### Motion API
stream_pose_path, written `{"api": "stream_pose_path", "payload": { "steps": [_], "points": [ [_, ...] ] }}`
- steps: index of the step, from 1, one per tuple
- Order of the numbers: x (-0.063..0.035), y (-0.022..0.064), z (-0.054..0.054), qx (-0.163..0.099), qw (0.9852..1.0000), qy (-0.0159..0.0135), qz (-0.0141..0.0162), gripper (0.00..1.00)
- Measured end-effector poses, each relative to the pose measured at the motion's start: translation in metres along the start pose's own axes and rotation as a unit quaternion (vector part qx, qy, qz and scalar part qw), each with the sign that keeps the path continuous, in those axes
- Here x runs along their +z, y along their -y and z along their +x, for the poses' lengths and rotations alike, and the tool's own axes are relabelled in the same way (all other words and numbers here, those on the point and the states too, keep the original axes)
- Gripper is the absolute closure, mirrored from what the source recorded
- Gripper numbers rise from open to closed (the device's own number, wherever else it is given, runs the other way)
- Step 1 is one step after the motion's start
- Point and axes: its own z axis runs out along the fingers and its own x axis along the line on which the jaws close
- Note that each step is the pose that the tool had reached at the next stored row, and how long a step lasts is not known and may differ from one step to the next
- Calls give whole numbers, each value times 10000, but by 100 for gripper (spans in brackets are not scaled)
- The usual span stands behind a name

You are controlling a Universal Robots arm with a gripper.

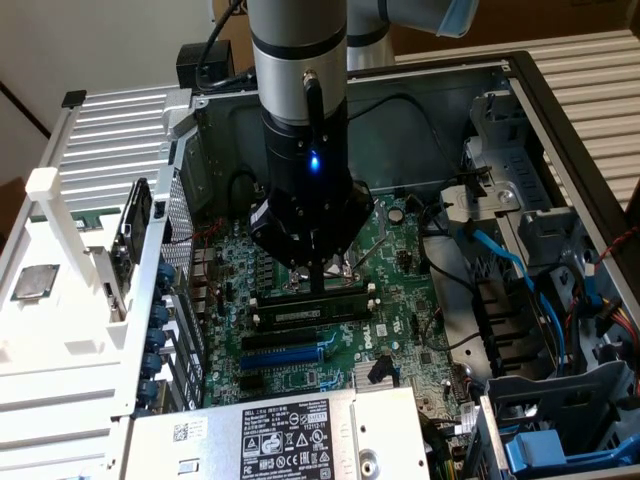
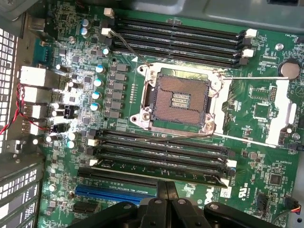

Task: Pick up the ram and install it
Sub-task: 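Press down the ram until it locks into place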

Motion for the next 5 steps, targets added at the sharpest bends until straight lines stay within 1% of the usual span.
{"api": "stream_pose_path", "payload": {
  "steps": [5],
  "points": [
    [0,0,0,0,10000,0,0,90]
  ]
}}
